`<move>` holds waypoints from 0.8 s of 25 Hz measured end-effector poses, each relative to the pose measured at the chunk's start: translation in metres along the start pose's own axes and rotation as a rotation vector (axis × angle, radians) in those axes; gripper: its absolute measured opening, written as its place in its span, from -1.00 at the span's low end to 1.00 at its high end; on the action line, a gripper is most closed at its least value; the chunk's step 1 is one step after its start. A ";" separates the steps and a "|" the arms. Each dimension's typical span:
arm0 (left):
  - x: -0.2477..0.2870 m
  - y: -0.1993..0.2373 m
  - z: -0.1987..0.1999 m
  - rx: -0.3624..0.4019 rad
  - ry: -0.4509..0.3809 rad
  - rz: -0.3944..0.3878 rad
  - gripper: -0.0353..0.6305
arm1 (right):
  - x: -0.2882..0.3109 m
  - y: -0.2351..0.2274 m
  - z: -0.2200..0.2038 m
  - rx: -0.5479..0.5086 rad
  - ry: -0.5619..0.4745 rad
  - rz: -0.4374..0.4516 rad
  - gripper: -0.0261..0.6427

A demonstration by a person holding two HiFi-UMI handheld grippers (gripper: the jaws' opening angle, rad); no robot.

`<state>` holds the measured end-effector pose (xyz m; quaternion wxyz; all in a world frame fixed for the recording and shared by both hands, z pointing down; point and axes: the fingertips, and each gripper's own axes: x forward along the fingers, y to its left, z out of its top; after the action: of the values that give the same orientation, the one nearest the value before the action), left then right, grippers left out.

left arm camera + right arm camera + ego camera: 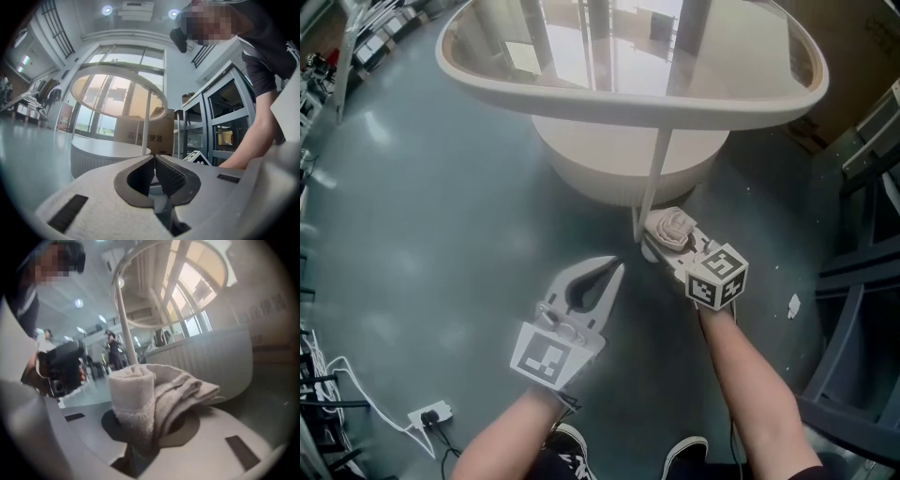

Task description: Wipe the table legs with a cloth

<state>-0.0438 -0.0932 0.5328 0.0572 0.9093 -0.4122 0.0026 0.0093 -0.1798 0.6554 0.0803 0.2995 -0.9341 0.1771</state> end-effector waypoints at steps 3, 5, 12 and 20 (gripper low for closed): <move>0.003 0.007 0.008 -0.009 -0.005 0.040 -0.87 | -0.016 0.014 0.038 -0.135 -0.003 -0.190 -0.68; 0.004 0.011 0.020 -0.003 -0.010 0.063 -0.87 | -0.031 0.040 0.093 -0.213 -0.140 -0.239 -0.68; 0.007 0.021 0.102 0.048 -0.123 0.115 -0.87 | -0.080 0.108 0.251 -0.421 -0.450 -0.328 -0.68; 0.002 0.019 0.133 0.064 -0.174 0.105 -0.87 | -0.067 0.120 0.252 -0.529 -0.463 -0.336 -0.68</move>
<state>-0.0629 -0.1210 0.4030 -0.0083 0.8847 -0.4623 -0.0603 -0.0180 -0.1482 0.3715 -0.0302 0.4494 -0.8787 -0.1580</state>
